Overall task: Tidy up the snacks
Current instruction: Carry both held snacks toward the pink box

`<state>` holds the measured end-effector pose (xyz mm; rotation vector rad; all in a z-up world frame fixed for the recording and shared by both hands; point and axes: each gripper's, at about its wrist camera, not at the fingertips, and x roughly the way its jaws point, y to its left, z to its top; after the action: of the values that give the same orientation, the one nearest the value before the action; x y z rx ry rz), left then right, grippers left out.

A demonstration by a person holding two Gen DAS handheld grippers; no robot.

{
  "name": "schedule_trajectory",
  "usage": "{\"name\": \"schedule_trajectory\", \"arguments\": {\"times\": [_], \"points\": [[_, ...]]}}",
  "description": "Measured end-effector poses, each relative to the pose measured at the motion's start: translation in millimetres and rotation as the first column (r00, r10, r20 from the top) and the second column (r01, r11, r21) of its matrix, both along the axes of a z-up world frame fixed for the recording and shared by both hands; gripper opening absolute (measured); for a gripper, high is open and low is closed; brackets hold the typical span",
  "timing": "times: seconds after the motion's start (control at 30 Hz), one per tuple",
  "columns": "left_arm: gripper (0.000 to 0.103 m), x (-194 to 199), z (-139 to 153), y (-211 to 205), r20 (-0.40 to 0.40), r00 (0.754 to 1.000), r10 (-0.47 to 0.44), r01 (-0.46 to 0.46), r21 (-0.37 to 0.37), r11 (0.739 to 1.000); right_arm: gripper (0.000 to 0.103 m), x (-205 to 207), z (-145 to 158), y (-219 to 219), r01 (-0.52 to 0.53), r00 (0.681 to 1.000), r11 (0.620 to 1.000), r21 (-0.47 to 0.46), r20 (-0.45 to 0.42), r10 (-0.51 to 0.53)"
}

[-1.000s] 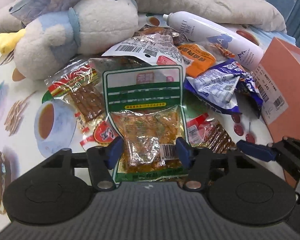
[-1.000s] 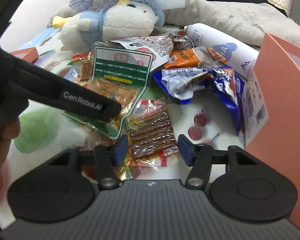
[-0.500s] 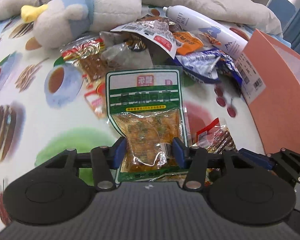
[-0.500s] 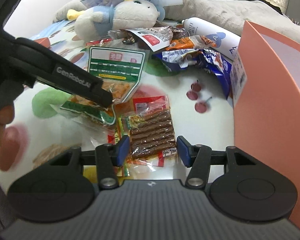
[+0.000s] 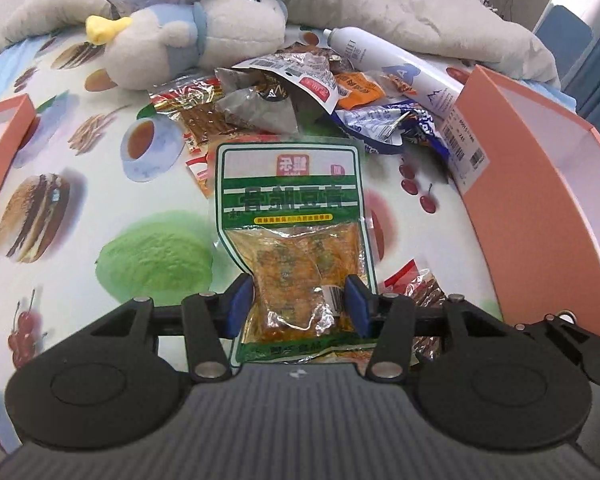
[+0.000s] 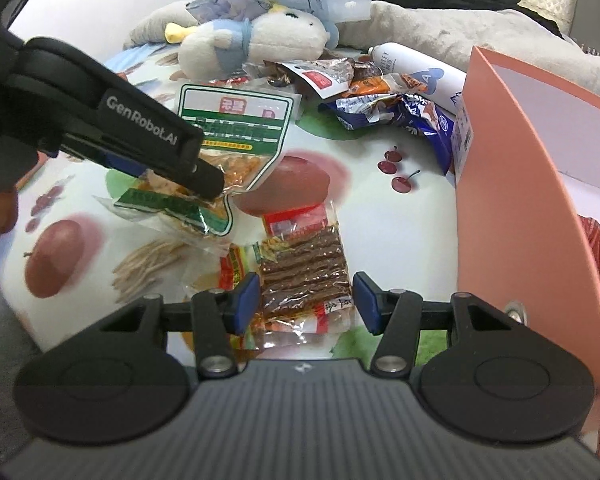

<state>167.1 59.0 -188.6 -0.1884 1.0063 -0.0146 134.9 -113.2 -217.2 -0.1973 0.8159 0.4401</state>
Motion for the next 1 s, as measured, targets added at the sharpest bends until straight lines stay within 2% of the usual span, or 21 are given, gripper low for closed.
{"name": "schedule_trajectory", "arguments": {"times": [0.53,0.8,1.0], "points": [[0.056,-23,46,23,0.069,0.994,0.082,-0.079,-0.036,0.996,0.053,-13,42,-4,0.004,0.997,0.999,0.044,0.075,-0.007],[0.056,-17,87,28,0.125,0.988,0.088,-0.082,-0.052,0.995,0.053,-1,85,-11,0.007,0.994,0.994,0.108,0.111,-0.019],[0.056,-10,121,14,0.182,0.982,0.055,-0.040,-0.084,0.996,0.053,11,125,-34,0.046,0.984,0.985,0.167,0.162,-0.073]]}}
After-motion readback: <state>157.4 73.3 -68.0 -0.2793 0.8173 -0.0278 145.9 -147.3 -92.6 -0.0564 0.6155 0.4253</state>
